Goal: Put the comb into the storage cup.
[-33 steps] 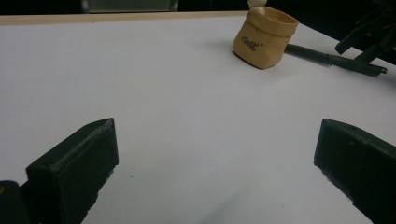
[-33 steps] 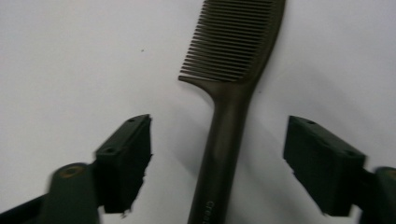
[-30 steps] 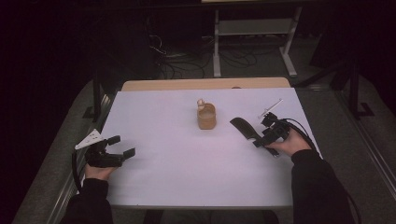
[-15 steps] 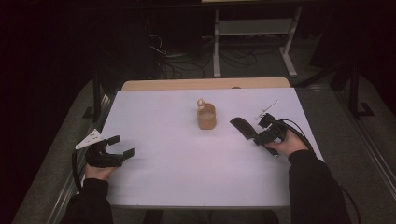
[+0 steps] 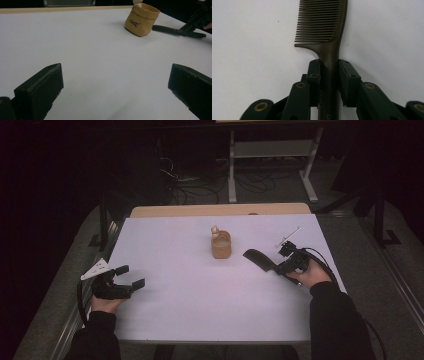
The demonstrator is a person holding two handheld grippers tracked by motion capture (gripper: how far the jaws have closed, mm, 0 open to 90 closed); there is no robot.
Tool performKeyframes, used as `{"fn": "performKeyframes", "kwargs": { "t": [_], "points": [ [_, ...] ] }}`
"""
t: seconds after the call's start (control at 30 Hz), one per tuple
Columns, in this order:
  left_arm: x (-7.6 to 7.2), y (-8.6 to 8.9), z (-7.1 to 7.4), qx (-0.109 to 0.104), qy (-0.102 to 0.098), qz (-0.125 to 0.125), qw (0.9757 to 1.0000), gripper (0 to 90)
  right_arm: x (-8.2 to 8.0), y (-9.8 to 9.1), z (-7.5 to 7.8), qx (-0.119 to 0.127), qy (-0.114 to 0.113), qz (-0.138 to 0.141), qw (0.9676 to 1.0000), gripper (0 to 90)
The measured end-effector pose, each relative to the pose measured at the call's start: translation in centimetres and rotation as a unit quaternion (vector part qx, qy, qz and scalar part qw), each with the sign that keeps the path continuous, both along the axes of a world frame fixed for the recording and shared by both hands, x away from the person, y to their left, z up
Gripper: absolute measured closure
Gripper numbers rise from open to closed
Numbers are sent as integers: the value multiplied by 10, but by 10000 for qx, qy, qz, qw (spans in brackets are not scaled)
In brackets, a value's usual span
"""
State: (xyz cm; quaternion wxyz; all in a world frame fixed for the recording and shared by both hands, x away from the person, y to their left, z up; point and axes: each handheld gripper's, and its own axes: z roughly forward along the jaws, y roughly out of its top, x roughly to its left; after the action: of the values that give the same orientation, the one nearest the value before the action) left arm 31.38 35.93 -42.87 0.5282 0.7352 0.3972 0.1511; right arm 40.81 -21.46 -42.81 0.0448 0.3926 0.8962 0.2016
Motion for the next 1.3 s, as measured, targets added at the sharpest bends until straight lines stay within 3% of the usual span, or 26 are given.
{"fn": "performKeyframes", "kwargs": {
  "t": [0.4,0.9,1.3],
  "points": [
    [0,0,0,-1,0,-7,10000,0,-6,-10,7,187,-150,-95,9997,713],
    [0,0,-1,0,20,1,10000,0,-20,-11,29,492,-564,-21,9972,713],
    [0,0,-1,-8,15,23,10000,0,-31,-10,55,785,-860,90,9932,713]
  ]
}}
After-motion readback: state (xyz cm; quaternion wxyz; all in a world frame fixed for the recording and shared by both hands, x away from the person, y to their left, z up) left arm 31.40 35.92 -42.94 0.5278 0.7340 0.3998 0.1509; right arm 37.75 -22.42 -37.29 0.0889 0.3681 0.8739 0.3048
